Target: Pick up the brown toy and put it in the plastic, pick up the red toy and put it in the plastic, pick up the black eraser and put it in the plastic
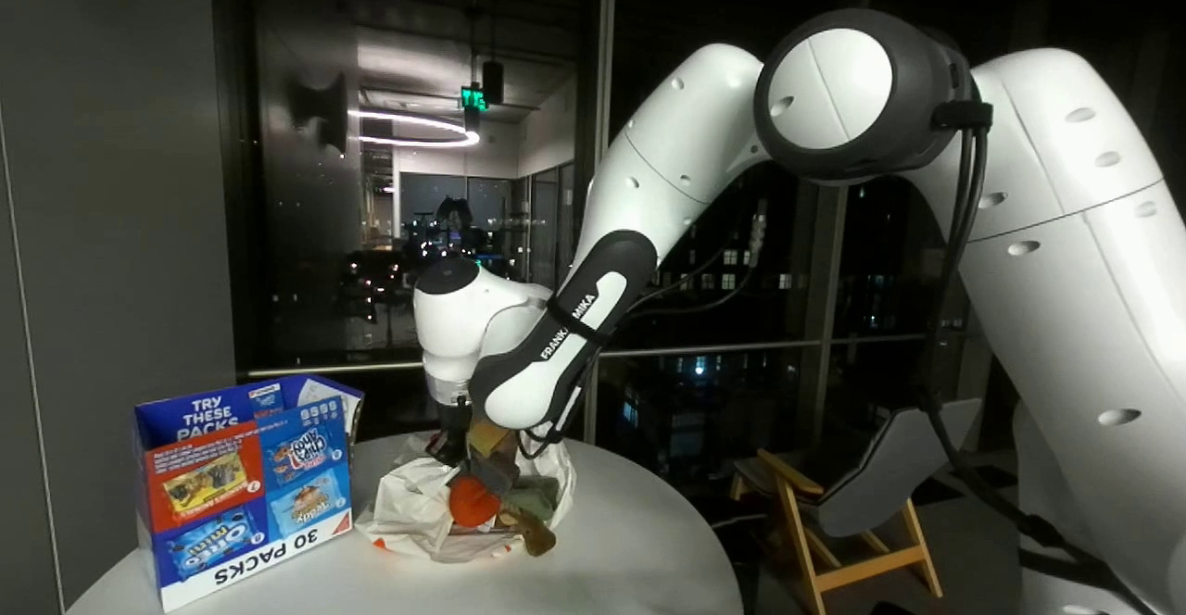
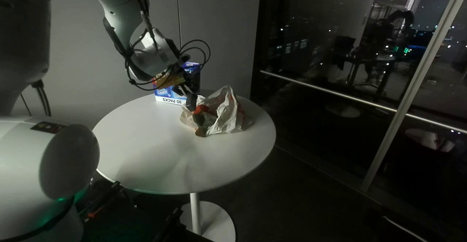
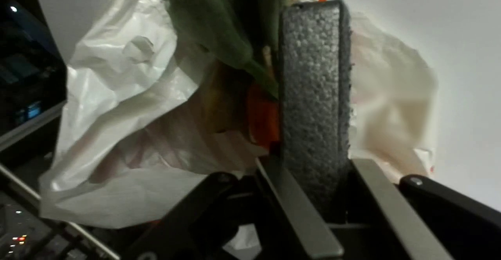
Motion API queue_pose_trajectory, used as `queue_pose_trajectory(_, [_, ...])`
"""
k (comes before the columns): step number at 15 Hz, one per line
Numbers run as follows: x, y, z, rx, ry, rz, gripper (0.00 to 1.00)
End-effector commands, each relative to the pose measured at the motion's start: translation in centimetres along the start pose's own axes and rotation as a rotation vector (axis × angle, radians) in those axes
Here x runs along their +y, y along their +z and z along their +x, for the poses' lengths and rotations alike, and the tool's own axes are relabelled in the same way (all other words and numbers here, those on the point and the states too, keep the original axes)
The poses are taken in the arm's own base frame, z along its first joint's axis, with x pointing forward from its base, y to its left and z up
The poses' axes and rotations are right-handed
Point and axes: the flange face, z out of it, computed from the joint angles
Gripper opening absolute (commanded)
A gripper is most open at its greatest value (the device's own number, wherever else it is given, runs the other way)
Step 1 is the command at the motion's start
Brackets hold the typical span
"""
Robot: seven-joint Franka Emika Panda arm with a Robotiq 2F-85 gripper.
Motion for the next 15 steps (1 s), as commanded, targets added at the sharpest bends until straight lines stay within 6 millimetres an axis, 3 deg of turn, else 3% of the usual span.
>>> queue_pose_trajectory(1, [0.7, 1.6, 1.0, 0.076, 0.124, -0.124, 0.19])
queue_pose_trajectory(4, [0.9, 3.1, 0.8, 0.102, 0.229, -0.242, 0.19])
queue_pose_trajectory(9, [0.2, 3.6, 0.0, 0.135, 0.392, -0.450, 0.19])
queue_pose_trajectory(15, [-1.5, 2.2, -2.4, -0.055, 0.457, -0.763, 0.19])
